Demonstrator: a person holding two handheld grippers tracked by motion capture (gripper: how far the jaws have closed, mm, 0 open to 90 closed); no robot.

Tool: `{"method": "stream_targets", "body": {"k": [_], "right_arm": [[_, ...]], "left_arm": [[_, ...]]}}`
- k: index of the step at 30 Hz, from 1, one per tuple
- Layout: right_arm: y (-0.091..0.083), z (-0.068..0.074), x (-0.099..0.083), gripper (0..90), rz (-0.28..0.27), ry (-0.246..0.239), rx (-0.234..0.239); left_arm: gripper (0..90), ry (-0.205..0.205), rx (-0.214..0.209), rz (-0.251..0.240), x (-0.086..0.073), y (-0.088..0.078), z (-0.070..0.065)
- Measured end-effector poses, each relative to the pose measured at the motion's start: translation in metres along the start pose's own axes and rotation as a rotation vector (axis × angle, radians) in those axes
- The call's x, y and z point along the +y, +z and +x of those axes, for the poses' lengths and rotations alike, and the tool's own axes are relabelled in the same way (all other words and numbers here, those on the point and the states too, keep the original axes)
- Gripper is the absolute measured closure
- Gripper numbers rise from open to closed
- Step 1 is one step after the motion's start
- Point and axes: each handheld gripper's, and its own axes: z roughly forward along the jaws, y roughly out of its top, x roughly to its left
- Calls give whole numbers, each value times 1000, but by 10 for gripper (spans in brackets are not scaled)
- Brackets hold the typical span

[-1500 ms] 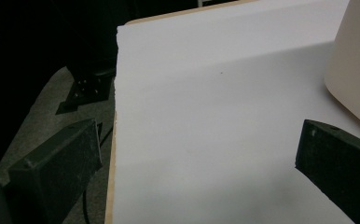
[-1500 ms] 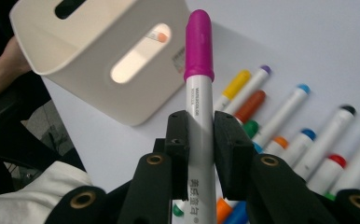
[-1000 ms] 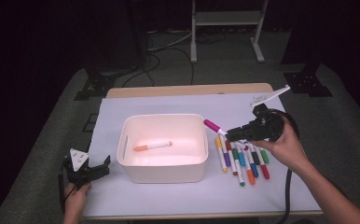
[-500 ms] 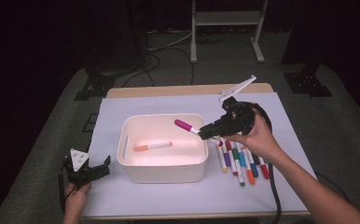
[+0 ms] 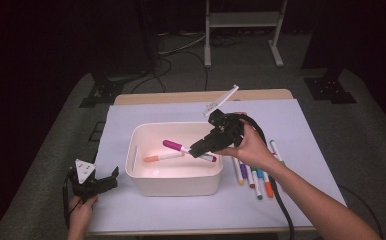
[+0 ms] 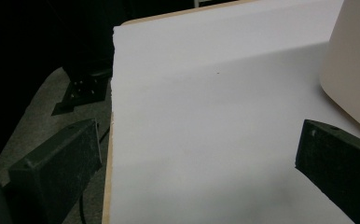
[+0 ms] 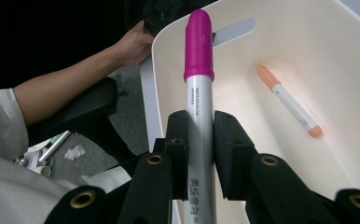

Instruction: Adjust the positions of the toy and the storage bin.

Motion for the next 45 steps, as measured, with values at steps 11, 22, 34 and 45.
{"method": "stream_targets", "body": {"k": [11,22,34,45], "right_arm": [[36,-5,11,756,68,-20,47],[61,-10,15,756,122,-32,58],[79,-15,18,756,174,-30,70],[92,-21,19,736,227,-16,61]], "left_arm": [[0,-2,-1,-6,0,0,0],[0,-5,0,-7,0,0,0],[0,-7,-2,-8,0,0,0],[0,-6,-1,-9,0,1,0]]}}
